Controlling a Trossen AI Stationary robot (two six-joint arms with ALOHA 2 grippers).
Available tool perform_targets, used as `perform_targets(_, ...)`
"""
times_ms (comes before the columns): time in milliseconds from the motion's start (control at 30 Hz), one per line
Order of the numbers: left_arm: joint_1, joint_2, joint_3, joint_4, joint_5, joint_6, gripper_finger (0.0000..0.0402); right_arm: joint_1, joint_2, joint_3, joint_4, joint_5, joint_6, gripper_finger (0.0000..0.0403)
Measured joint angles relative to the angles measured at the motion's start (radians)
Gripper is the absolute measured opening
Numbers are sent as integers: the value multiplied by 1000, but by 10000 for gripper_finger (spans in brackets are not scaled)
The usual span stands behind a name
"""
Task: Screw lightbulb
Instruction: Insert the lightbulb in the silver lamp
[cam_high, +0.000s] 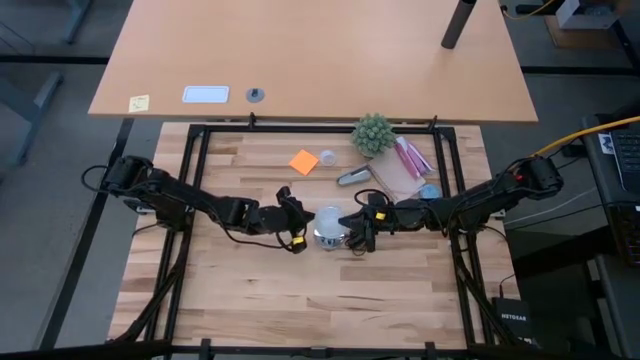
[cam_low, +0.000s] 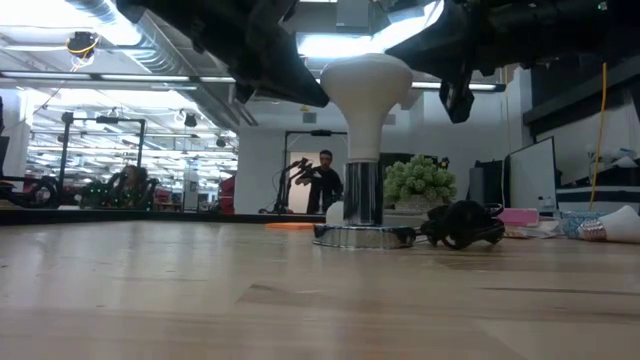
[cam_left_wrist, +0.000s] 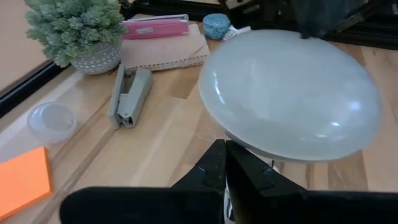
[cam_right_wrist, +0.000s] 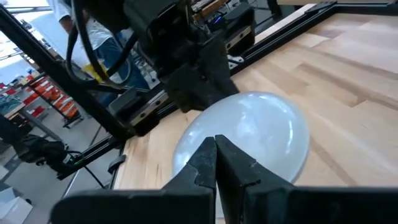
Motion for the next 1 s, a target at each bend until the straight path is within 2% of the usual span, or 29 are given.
perform_targets(567, 40, 0, 3, 0, 0, 6, 3, -2, 1, 0, 7, -5, 0, 5)
perform_targets(767, 38, 0, 3, -3, -54, 7, 3, -2, 0, 0, 8, 1, -1, 5)
perform_targets(1000, 38, -43, 3, -52, -57, 10, 1, -2, 0, 0, 9, 1, -3, 5)
